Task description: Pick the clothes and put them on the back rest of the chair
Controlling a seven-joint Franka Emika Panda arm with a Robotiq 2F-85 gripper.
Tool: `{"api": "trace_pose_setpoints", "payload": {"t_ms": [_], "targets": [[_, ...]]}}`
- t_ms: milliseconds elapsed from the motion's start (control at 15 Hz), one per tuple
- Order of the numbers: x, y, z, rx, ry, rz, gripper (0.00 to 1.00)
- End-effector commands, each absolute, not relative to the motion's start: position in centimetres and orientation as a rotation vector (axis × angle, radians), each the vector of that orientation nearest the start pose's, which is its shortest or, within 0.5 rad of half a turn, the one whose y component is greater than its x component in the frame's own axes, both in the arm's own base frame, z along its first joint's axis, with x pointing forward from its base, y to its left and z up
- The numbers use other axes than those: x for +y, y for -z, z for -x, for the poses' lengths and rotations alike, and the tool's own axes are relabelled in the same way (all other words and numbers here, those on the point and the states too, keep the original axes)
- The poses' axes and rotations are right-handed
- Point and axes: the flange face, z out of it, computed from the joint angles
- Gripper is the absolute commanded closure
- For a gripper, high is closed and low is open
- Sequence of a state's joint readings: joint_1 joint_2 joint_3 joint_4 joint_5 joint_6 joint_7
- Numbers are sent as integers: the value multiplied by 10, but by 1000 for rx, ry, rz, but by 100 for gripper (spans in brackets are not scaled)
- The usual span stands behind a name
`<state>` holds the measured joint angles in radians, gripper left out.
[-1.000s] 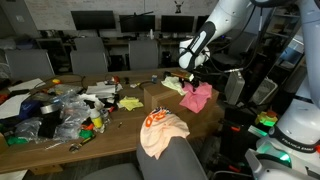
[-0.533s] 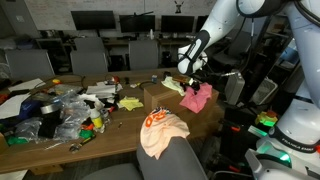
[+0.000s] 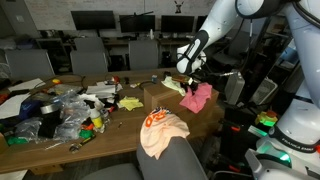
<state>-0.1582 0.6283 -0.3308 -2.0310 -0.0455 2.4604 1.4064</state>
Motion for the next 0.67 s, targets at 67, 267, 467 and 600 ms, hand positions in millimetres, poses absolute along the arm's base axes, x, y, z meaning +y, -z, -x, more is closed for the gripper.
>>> {"api": "trace_pose_setpoints", "payload": {"t_ms": [67,267,467,600], "targets": [[-270,-144,-505,2688,-99,2104,80],[-265,-156,-504,2674,-84,2096,96],[-257,-177,-502,2651,-47,2083,94],[-252,-197,-500,2621,-9,2071,94]]}}
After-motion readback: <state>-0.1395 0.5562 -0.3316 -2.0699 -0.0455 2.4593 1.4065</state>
